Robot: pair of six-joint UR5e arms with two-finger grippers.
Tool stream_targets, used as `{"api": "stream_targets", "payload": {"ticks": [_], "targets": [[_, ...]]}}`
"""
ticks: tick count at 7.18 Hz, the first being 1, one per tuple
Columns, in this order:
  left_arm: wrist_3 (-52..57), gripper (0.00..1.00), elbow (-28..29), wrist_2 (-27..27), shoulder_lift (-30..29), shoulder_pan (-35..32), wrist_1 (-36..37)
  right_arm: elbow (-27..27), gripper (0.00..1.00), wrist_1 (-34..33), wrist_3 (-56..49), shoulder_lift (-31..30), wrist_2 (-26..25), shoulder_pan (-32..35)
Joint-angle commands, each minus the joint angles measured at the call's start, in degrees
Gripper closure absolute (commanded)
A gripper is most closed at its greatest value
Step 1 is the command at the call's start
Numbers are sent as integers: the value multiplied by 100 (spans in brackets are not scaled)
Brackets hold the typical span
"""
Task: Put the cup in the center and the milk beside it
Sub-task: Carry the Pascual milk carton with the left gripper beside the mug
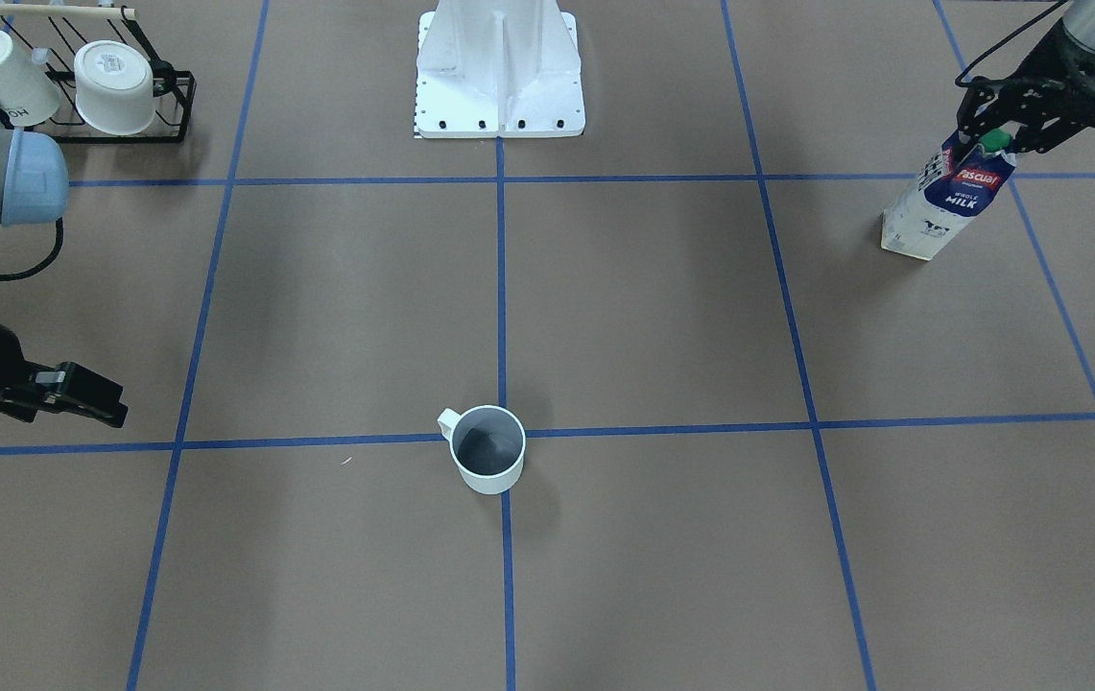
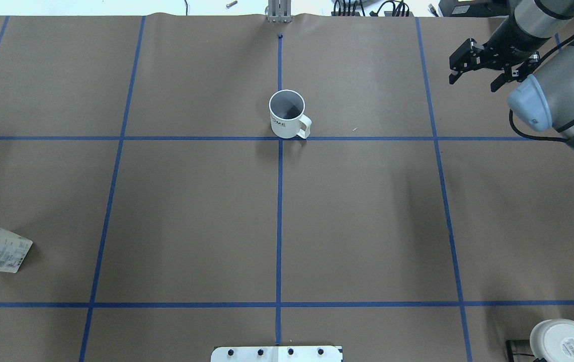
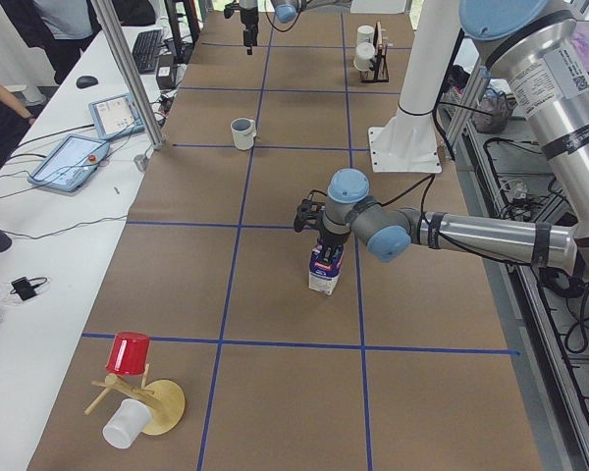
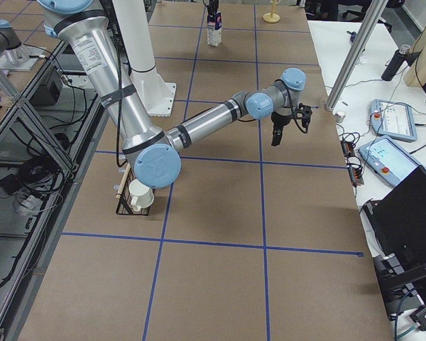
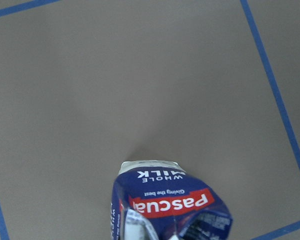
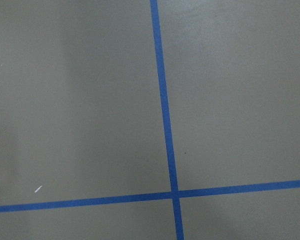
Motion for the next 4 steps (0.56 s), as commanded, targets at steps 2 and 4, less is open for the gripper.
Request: {"api": "stream_targets", "payload": {"ticks": [2, 4], "targets": [[-38, 100, -168, -821, -1097, -721, 1425, 16, 0, 42, -9, -79, -26, 5], [-55, 100, -178, -787, -3649, -802, 4603, 42, 0, 51, -18, -80, -9, 5]]}}
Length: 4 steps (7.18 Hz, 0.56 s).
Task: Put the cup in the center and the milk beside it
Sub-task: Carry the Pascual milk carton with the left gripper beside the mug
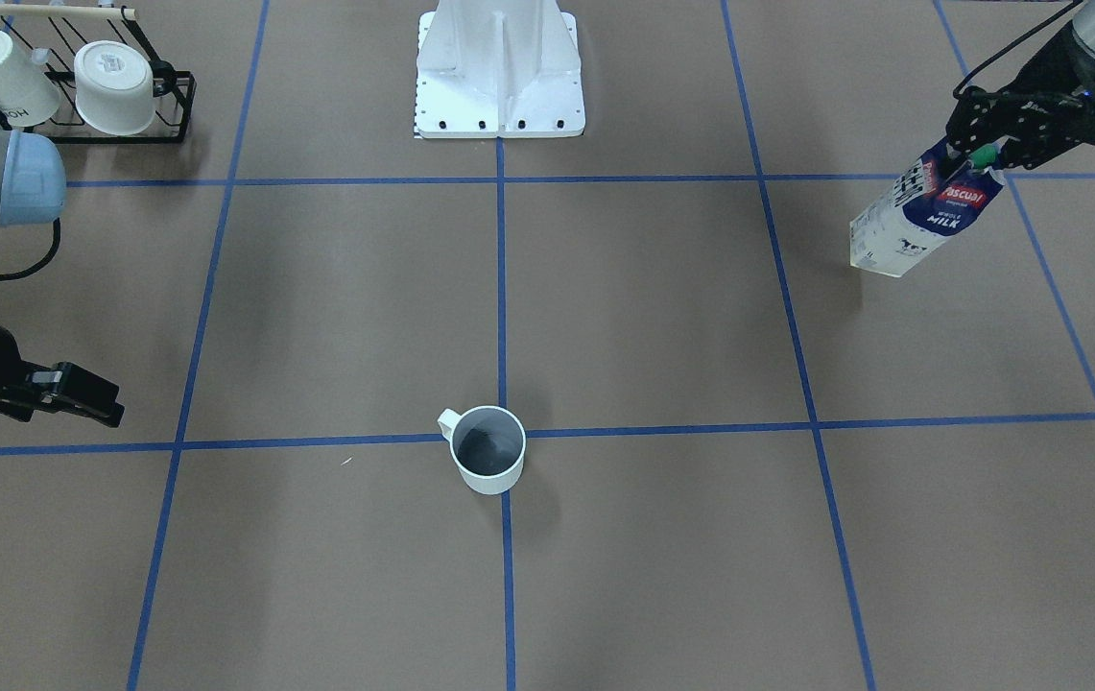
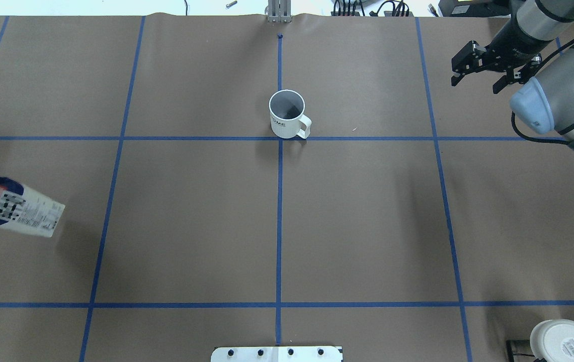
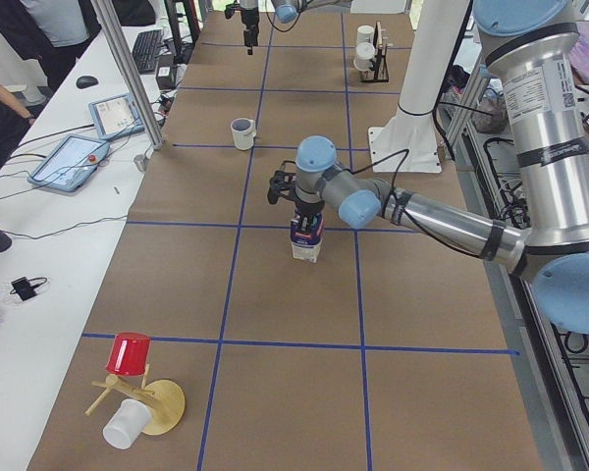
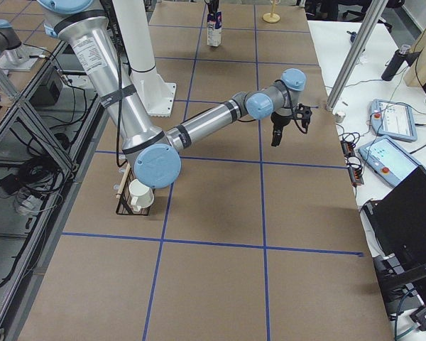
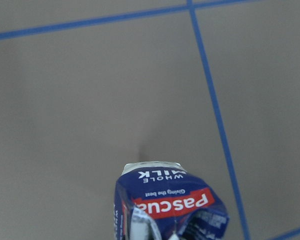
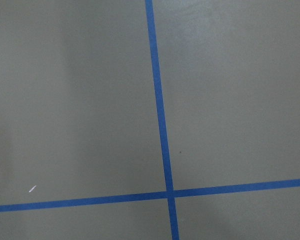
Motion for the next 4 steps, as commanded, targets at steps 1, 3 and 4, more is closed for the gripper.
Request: {"api": "stream_targets", "payload": {"ticks": [1, 3, 4], "targets": [[-167, 100, 431, 320, -2871, -46, 3118, -11, 0, 7, -16, 12, 7, 0], [-1059, 100, 1705, 772, -4498, 478, 3458, -38, 0, 7, -210, -14, 7, 26], [-1778, 100, 2389, 789, -4990, 673, 2856, -47, 0, 7, -210, -14, -11, 44]]}}
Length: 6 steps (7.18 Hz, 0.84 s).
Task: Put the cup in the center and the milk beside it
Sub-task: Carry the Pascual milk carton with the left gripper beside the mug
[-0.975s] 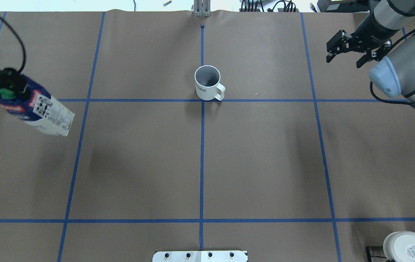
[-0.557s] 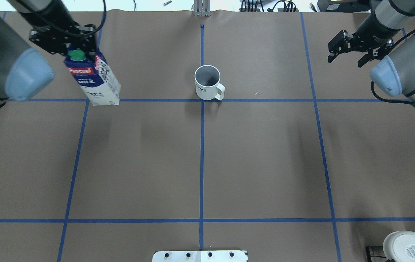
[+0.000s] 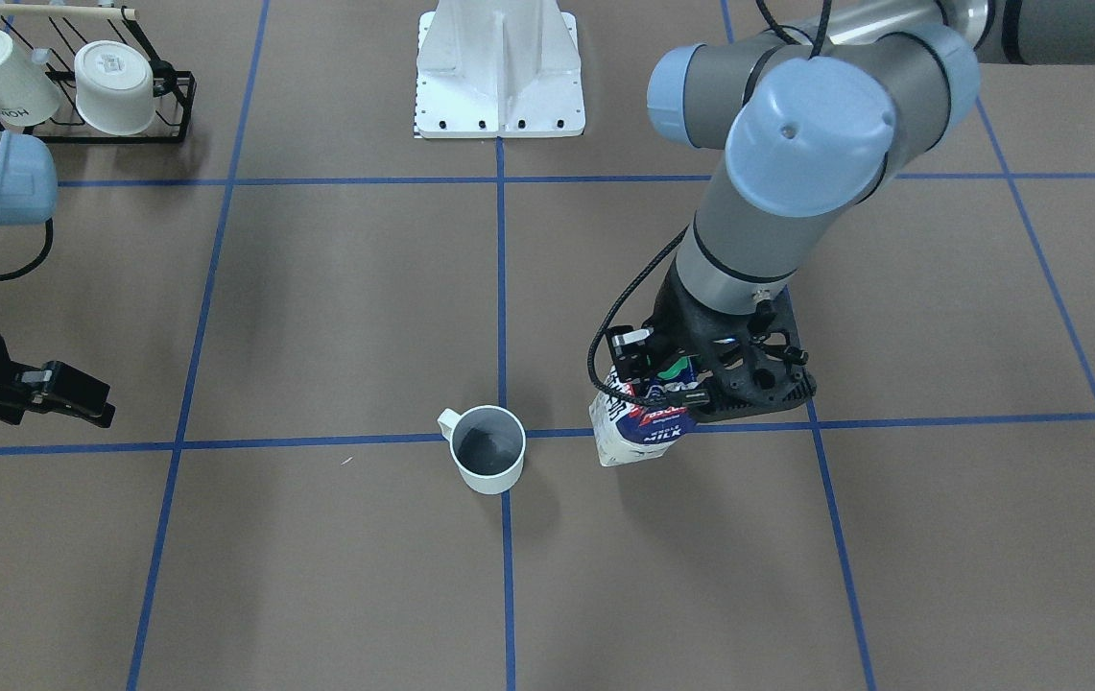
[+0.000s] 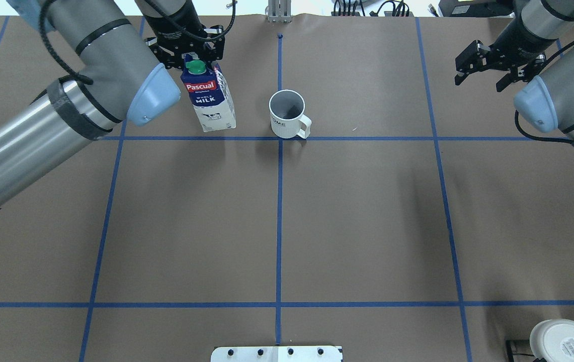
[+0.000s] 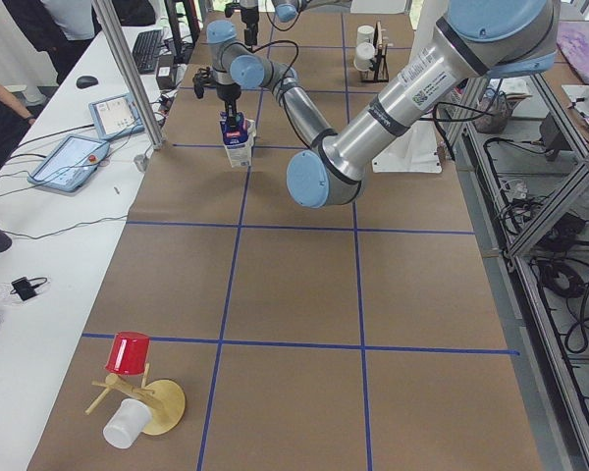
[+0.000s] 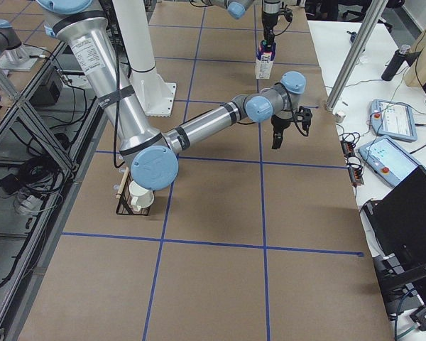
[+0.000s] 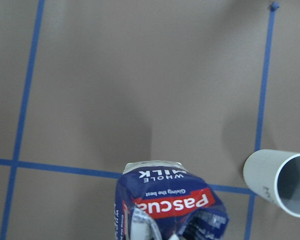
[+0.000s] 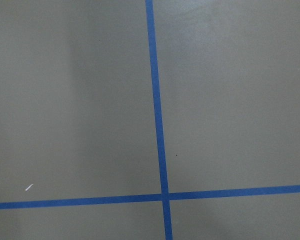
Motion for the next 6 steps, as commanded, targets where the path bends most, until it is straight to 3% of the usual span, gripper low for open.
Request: {"api": "stream_targets", "payload": {"ticks": [1, 5, 6], "targets": [[-123, 100, 372, 131, -263, 244, -245, -3, 0, -1, 0, -1, -7, 7], [-518, 100, 837, 439, -333, 535, -1018, -3, 0, -1, 9, 8, -69, -2], [-510, 3, 803, 483, -324, 536, -1009, -11, 0, -1, 0, 16, -17, -10]]}}
